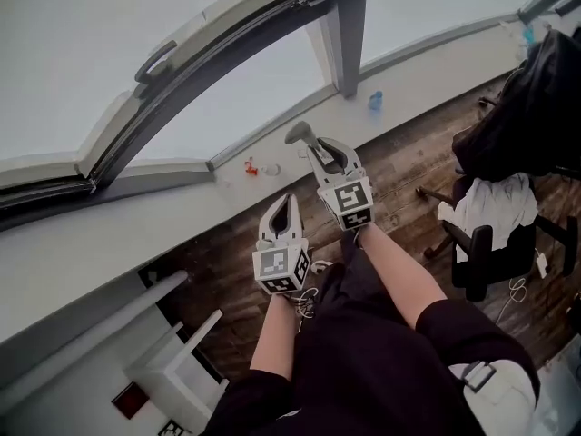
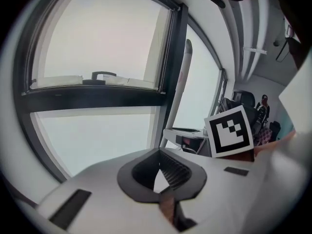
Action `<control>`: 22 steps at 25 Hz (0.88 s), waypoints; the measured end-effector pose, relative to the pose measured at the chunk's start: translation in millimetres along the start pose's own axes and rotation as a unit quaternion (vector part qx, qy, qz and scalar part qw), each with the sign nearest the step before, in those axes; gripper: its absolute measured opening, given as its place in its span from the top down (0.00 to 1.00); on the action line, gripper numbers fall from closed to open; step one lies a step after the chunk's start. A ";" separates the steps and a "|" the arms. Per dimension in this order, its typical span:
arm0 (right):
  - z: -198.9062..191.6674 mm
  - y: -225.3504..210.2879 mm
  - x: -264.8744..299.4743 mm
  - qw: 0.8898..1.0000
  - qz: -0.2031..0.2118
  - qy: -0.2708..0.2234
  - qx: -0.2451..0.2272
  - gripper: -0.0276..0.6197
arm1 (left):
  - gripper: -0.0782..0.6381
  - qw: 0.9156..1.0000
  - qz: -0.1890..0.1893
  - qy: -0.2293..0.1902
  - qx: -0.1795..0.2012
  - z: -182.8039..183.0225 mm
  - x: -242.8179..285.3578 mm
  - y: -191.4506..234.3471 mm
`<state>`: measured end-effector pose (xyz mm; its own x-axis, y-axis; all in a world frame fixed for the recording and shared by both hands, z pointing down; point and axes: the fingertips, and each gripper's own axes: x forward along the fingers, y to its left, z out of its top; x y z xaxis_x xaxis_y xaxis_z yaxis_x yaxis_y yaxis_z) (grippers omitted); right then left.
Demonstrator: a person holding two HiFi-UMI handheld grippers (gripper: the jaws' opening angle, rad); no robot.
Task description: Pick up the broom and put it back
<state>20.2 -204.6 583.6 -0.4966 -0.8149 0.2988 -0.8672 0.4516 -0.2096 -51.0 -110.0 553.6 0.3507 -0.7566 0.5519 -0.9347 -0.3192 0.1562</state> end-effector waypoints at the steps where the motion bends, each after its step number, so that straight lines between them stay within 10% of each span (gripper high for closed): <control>1: -1.7 -6.4 4.4 1.000 -0.004 0.002 0.004 0.81 | 0.89 1.000 -0.001 0.005 0.003 -0.1 7.6 0.8; 22: -44.4 -97.6 84.0 0.991 -0.029 0.075 0.104 0.79 | 0.89 1.000 0.003 0.021 -0.002 24.0 67.8 1.3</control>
<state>61.5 -301.0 670.6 -0.4591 -0.7668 0.4487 -0.8762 0.3075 -0.3710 -27.0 -175.4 571.6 0.3419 -0.7337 0.5871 -0.9372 -0.3120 0.1558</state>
